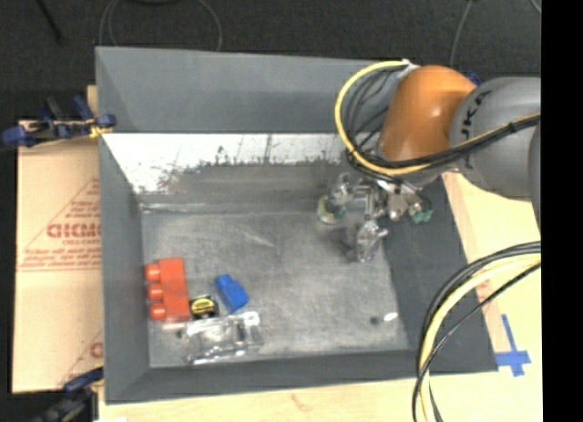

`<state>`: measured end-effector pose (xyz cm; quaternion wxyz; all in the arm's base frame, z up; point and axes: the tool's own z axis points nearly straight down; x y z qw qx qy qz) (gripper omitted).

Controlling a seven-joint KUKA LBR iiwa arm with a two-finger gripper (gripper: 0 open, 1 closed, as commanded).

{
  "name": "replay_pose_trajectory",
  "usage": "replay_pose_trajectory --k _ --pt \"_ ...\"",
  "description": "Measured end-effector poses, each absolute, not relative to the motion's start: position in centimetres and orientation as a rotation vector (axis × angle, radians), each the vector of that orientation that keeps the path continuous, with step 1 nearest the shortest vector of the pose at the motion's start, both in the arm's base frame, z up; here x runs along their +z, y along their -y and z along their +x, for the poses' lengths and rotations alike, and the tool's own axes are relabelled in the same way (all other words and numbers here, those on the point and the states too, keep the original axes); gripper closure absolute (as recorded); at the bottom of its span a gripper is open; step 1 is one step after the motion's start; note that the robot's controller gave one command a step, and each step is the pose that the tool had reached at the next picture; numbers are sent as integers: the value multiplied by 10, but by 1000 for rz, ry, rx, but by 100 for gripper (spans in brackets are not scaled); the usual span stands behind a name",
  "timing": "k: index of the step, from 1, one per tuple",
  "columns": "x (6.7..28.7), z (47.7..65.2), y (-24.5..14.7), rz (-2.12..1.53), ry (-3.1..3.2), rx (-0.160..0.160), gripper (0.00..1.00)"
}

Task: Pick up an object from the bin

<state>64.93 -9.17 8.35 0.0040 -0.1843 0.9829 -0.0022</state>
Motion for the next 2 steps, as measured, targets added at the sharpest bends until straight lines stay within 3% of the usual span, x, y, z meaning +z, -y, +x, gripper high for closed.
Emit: replay_pose_trajectory --k 1,2 --pt "86 653 90 -571 -3059 -10 100" --pt "220 652 97 -617 -3067 -9 100"
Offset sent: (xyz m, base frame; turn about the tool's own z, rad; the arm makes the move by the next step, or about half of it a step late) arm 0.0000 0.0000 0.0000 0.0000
